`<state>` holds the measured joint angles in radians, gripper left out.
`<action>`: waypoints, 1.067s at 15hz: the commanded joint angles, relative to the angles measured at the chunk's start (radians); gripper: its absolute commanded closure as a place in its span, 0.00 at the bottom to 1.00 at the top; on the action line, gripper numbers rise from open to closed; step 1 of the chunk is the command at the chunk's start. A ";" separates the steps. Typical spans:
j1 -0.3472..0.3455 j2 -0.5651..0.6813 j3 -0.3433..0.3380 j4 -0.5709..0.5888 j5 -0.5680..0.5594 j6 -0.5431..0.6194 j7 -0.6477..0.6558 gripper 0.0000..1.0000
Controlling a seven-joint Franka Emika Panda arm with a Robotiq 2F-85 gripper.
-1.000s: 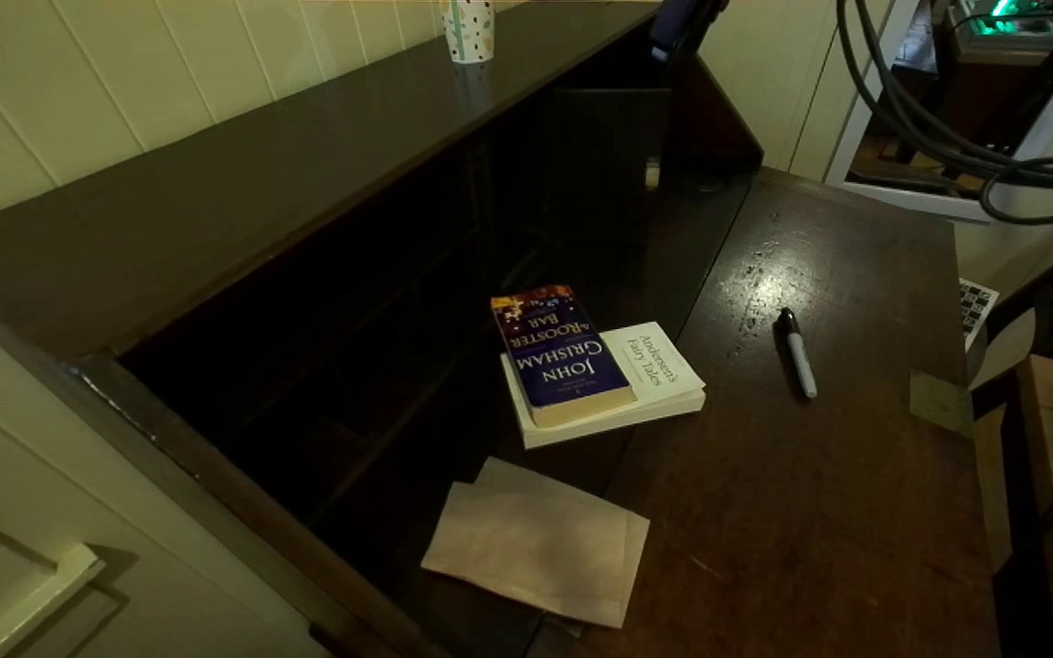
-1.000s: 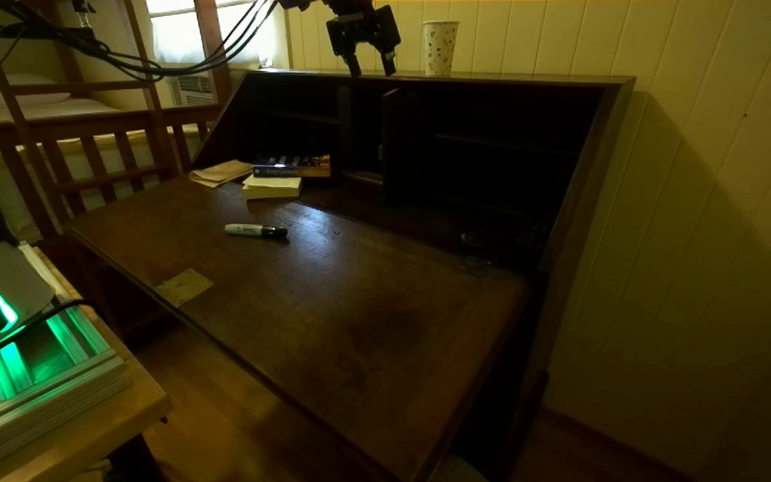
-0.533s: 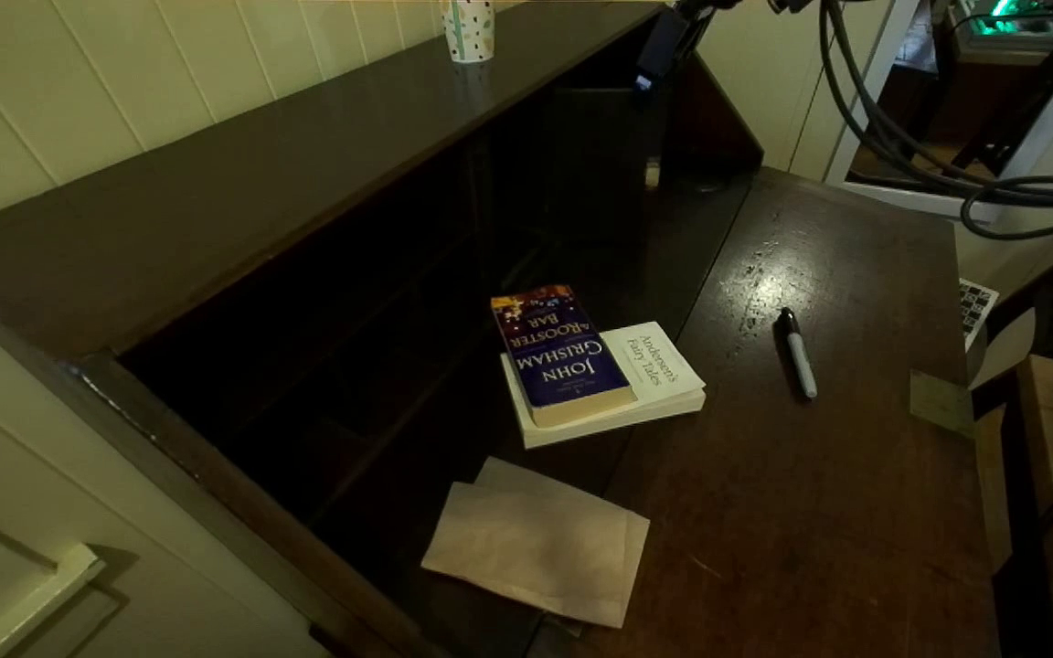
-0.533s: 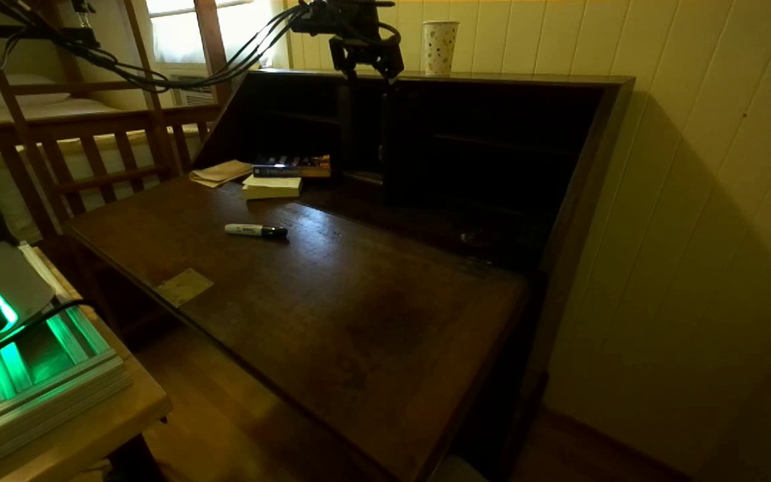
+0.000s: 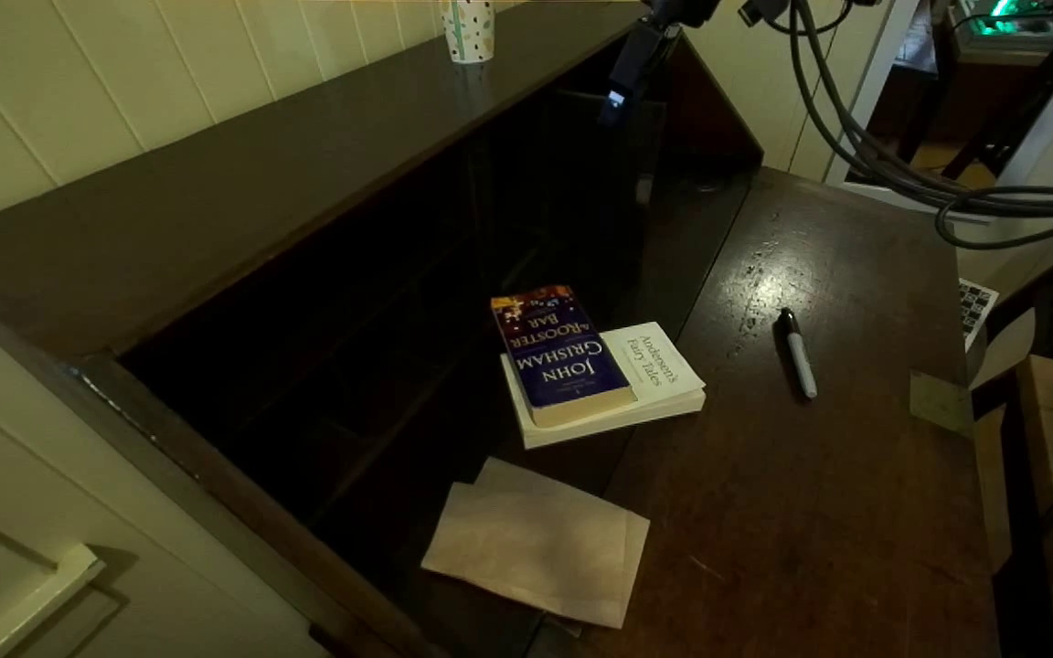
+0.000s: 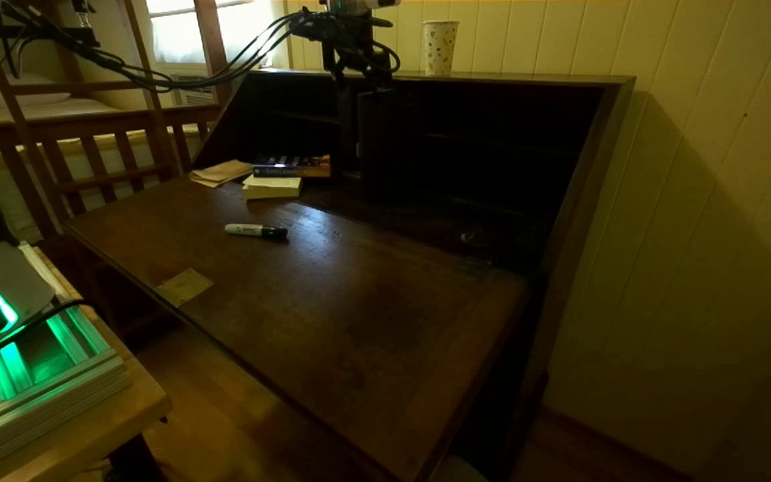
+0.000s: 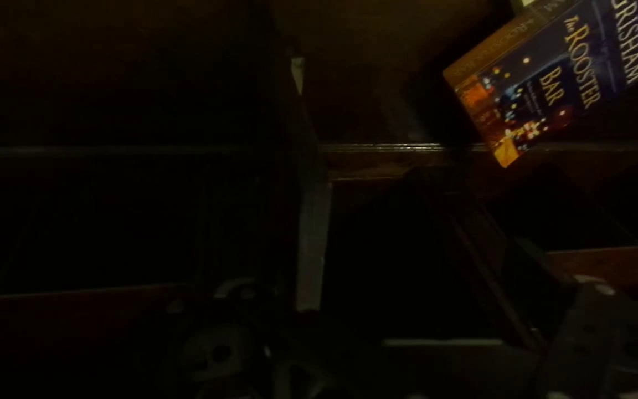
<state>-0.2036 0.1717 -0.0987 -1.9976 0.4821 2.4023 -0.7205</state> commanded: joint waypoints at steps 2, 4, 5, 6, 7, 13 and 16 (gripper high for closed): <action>-0.009 0.057 0.041 0.074 0.022 -0.077 -0.049 0.00; -0.001 0.084 0.055 0.098 0.009 -0.087 -0.021 0.00; 0.000 0.094 0.064 0.106 0.011 -0.094 -0.021 0.00; -0.001 0.102 0.076 0.115 0.021 -0.103 -0.031 0.00; -0.003 0.111 0.089 0.125 0.030 -0.112 -0.040 0.00; -0.001 0.135 0.141 0.165 0.088 -0.104 -0.051 0.00; 0.023 0.141 0.145 0.153 0.074 0.009 -0.008 0.00</action>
<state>-0.1943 0.2908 0.0385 -1.8584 0.5370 2.3281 -0.7492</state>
